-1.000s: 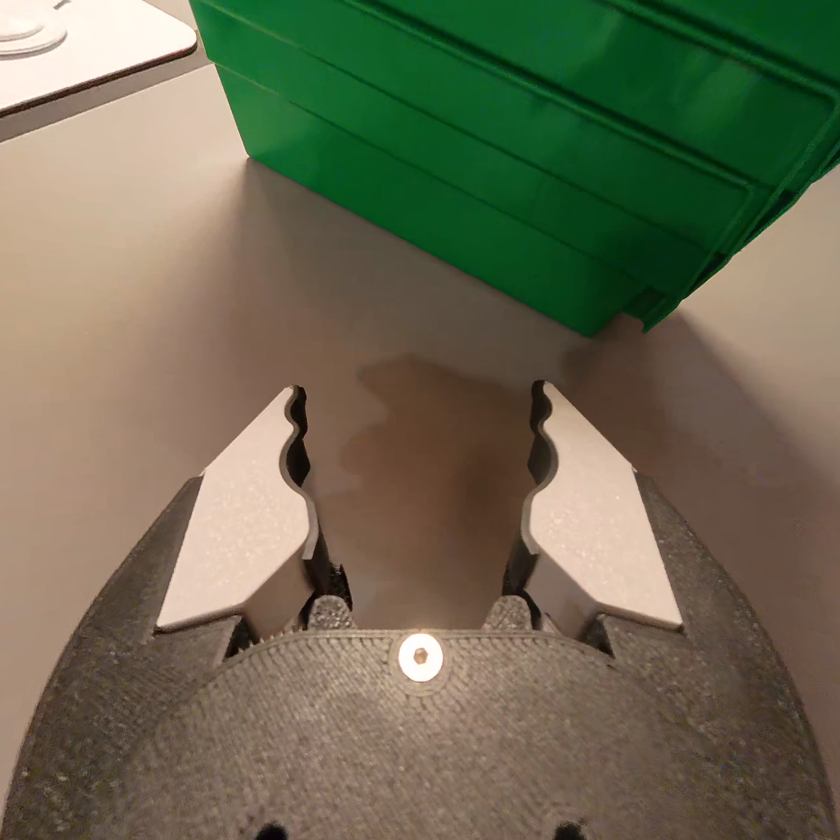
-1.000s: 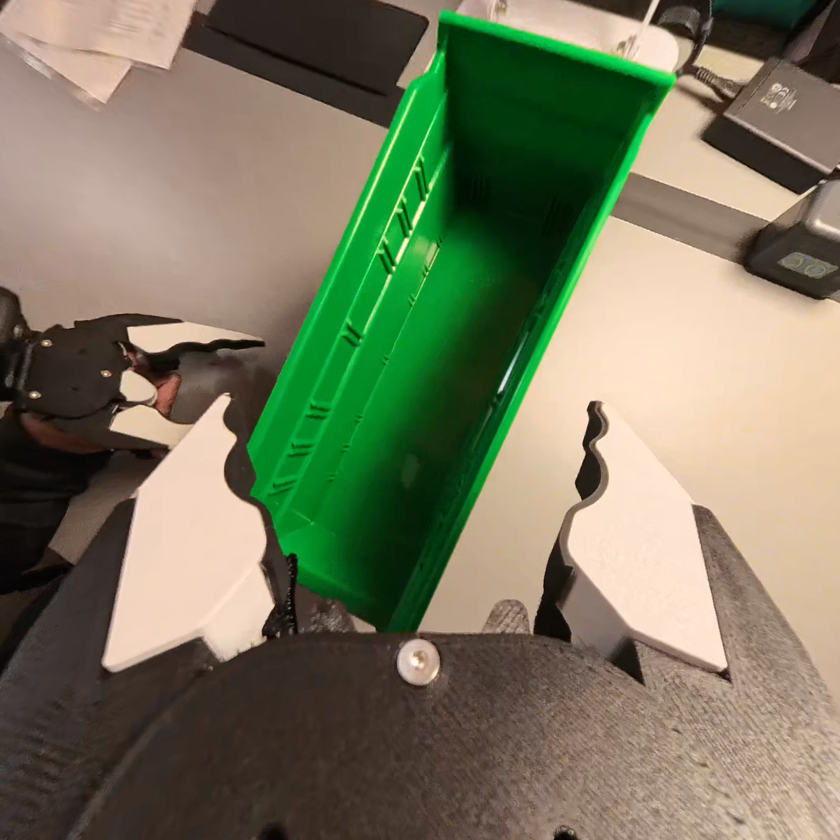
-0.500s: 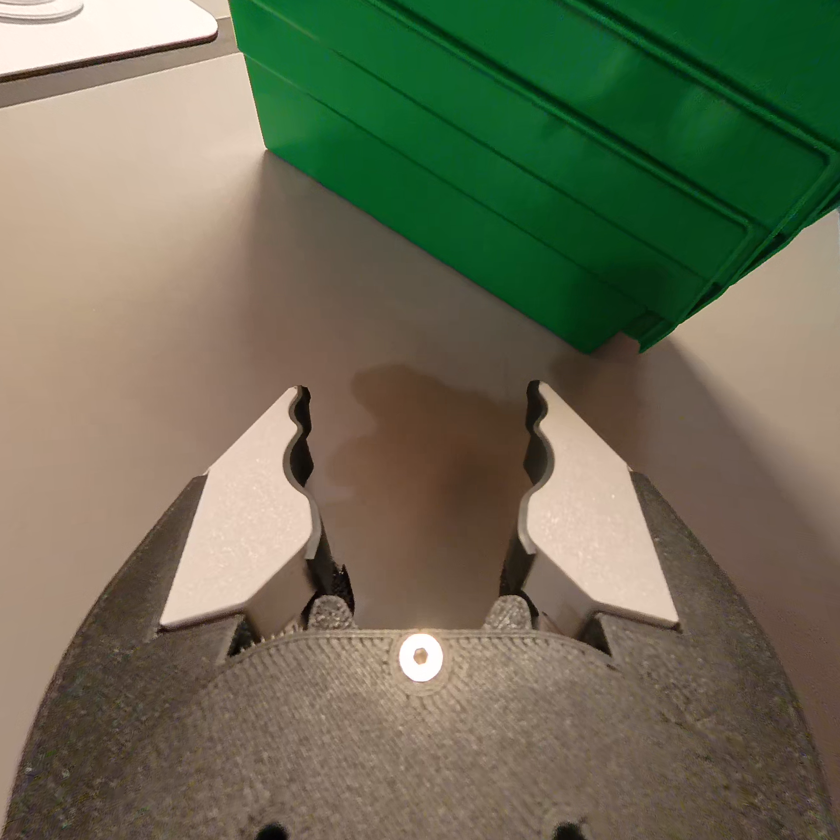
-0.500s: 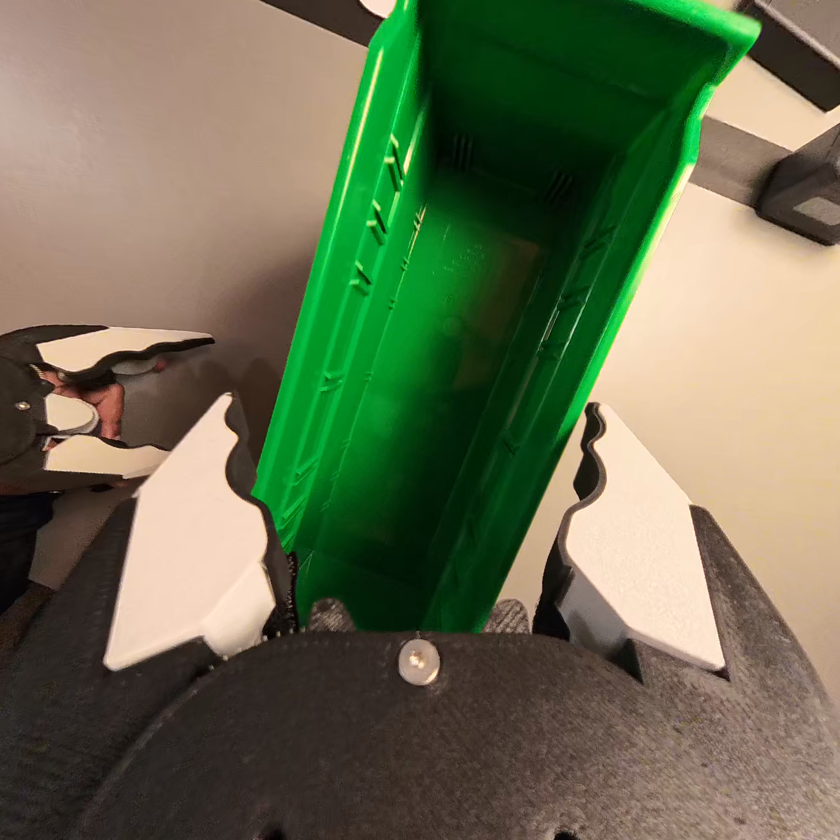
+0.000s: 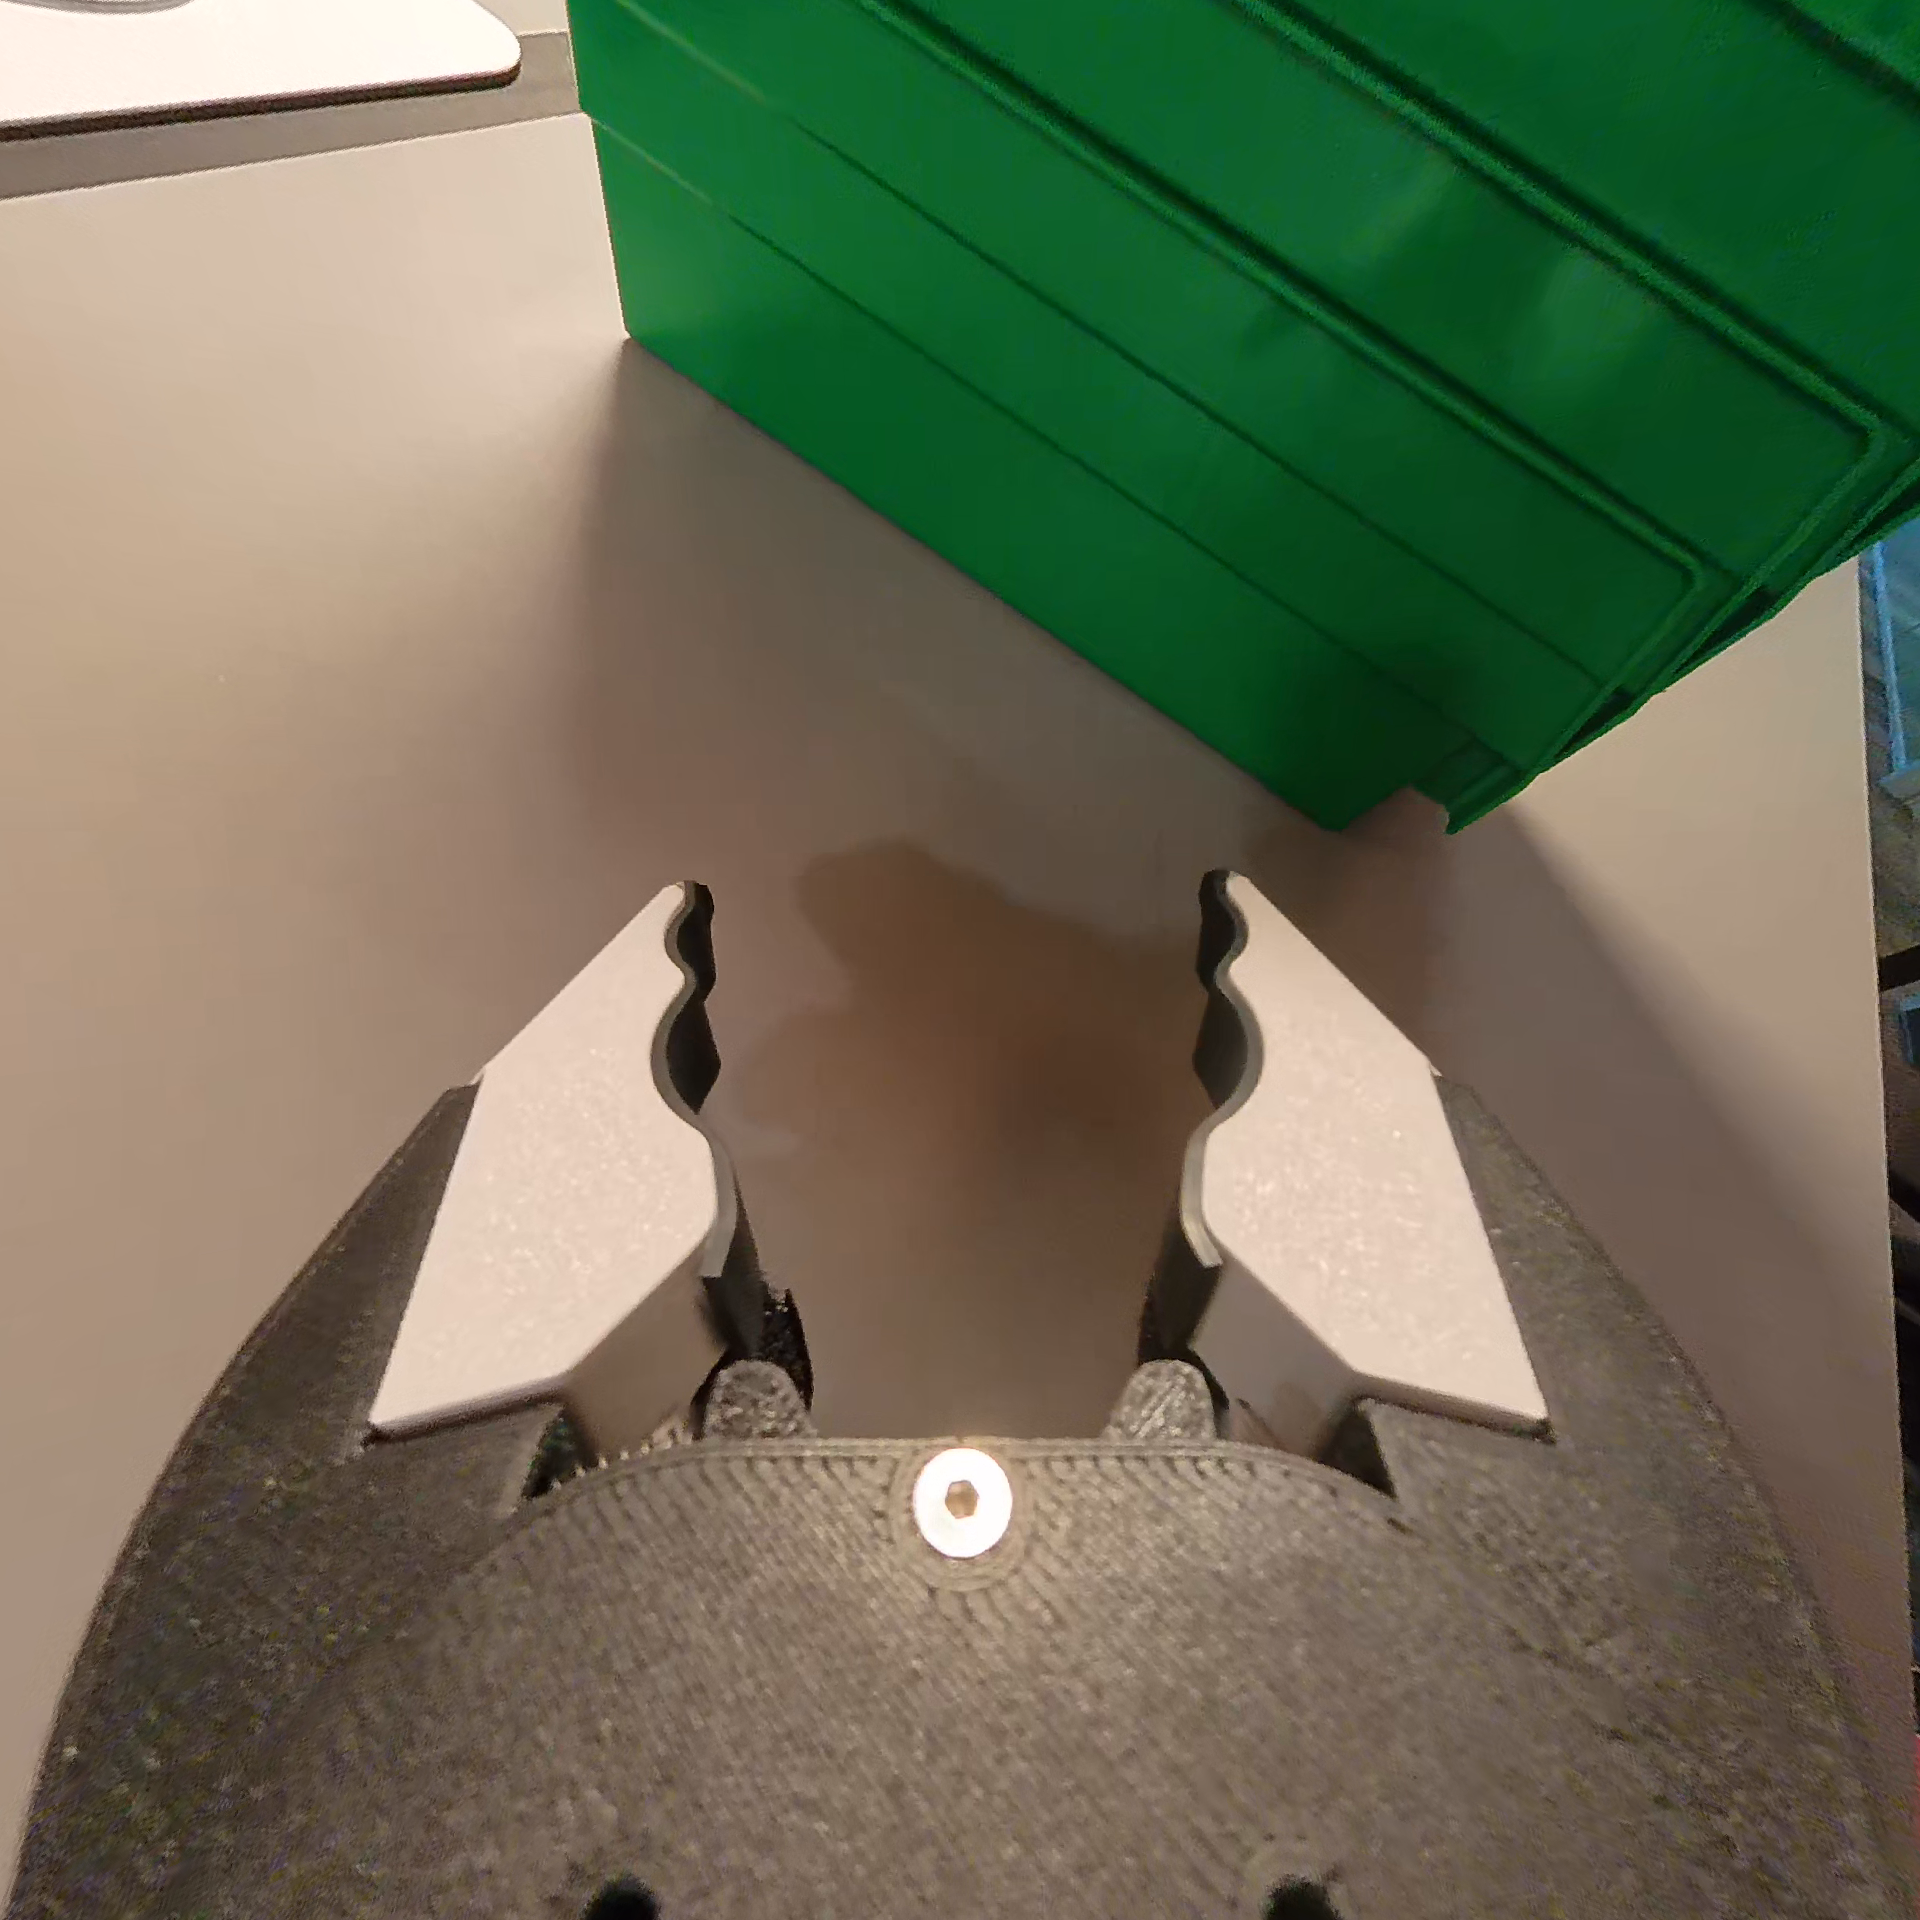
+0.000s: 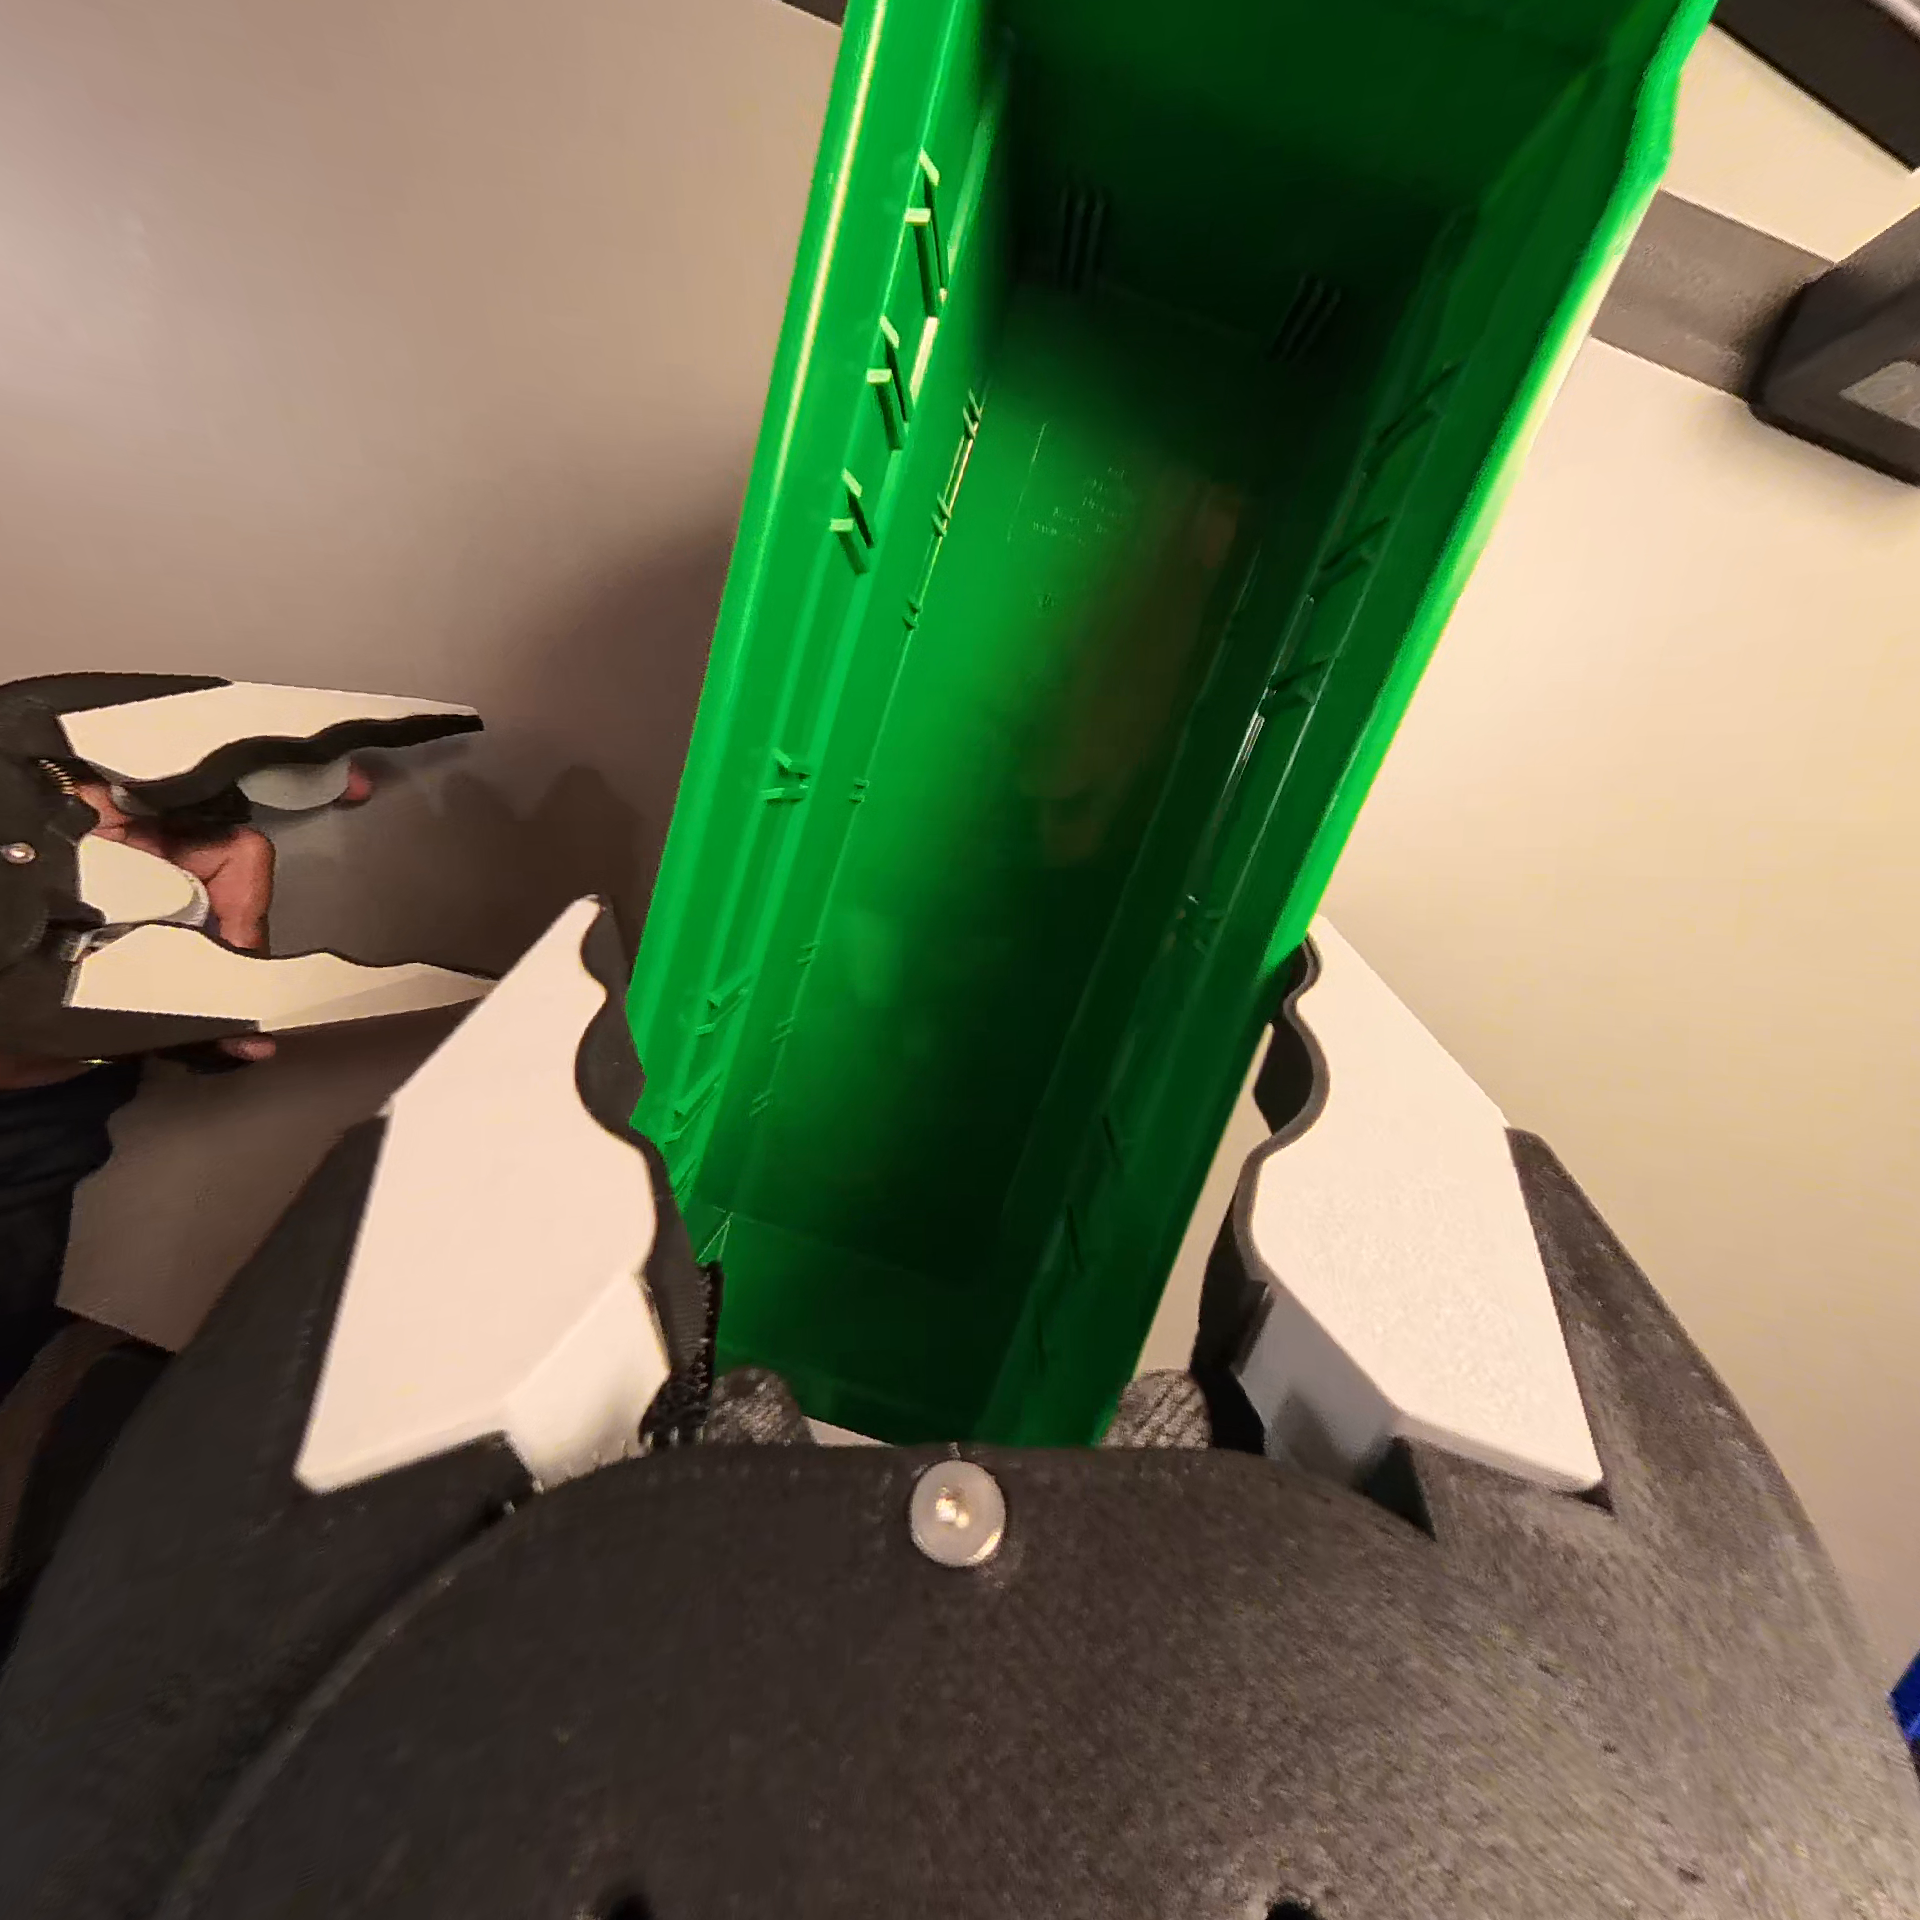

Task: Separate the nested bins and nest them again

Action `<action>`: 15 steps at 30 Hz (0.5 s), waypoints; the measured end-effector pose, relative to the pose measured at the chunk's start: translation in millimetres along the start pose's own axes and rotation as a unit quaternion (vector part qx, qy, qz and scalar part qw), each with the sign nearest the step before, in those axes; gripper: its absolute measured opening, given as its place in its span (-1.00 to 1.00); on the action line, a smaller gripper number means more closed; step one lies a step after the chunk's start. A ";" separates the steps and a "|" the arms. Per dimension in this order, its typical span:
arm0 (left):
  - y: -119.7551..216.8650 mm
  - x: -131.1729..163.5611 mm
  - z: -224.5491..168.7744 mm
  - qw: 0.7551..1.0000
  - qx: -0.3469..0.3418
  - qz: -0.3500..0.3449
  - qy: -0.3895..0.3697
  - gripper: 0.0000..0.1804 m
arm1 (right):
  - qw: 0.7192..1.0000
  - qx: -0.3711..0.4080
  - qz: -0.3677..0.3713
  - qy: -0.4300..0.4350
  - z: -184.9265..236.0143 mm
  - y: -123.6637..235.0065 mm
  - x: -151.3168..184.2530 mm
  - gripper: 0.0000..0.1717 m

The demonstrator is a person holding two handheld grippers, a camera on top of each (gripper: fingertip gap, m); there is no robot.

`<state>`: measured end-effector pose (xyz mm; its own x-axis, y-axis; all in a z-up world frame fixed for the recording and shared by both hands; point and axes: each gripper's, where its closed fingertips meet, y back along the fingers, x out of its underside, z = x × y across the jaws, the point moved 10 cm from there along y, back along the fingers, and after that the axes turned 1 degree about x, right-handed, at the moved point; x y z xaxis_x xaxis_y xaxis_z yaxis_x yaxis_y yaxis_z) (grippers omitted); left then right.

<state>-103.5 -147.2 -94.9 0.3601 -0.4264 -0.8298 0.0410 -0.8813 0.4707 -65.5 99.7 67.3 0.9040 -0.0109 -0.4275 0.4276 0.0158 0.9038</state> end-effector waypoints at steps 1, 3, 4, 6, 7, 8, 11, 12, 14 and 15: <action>0.0 0.0 0.3 1.000 0.001 0.000 0.002 0.03 | 1.000 0.000 0.000 0.001 0.1 0.6 -0.1 0.39; 0.1 0.0 0.8 1.000 0.002 0.000 0.004 0.03 | 1.000 -0.001 0.002 0.004 0.4 1.8 -0.4 0.34; 0.0 -0.1 0.9 1.000 0.003 0.000 0.004 0.03 | 1.000 -0.001 0.003 0.006 0.7 2.6 -0.6 0.33; -0.2 -0.1 1.0 1.000 0.004 0.000 0.005 0.03 | 1.000 -0.006 -0.004 0.005 1.0 6.7 -2.5 0.31; -0.3 -0.2 1.0 1.000 0.004 0.000 0.005 0.03 | 1.000 -0.010 -0.009 0.004 1.1 9.8 -3.9 0.30; -0.3 -0.2 1.3 1.000 0.004 0.000 0.005 0.03 | 1.000 -0.013 -0.014 0.004 1.1 13.7 -5.5 0.30; -0.5 -0.3 1.3 1.000 0.006 0.001 0.006 0.03 | 0.999 -0.021 -0.028 0.007 1.6 30.7 -11.5 0.28; -0.5 -0.3 1.3 1.000 0.006 0.001 0.005 0.03 | 0.999 -0.017 -0.032 0.013 1.5 37.1 -13.1 0.29; -0.8 -0.3 1.0 1.000 0.005 0.002 0.004 0.03 | 0.999 -0.011 -0.040 0.019 0.6 51.5 -15.6 0.29; -0.9 -0.3 0.8 1.000 0.005 0.003 0.003 0.03 | 0.999 -0.015 -0.047 0.020 0.2 59.5 -16.4 0.29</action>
<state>-104.4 -146.4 -95.3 0.3651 -0.4298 -0.8258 0.0302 -0.8811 0.4719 -54.9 100.7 128.1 0.8592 0.0260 -0.5110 0.5096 0.0469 0.8591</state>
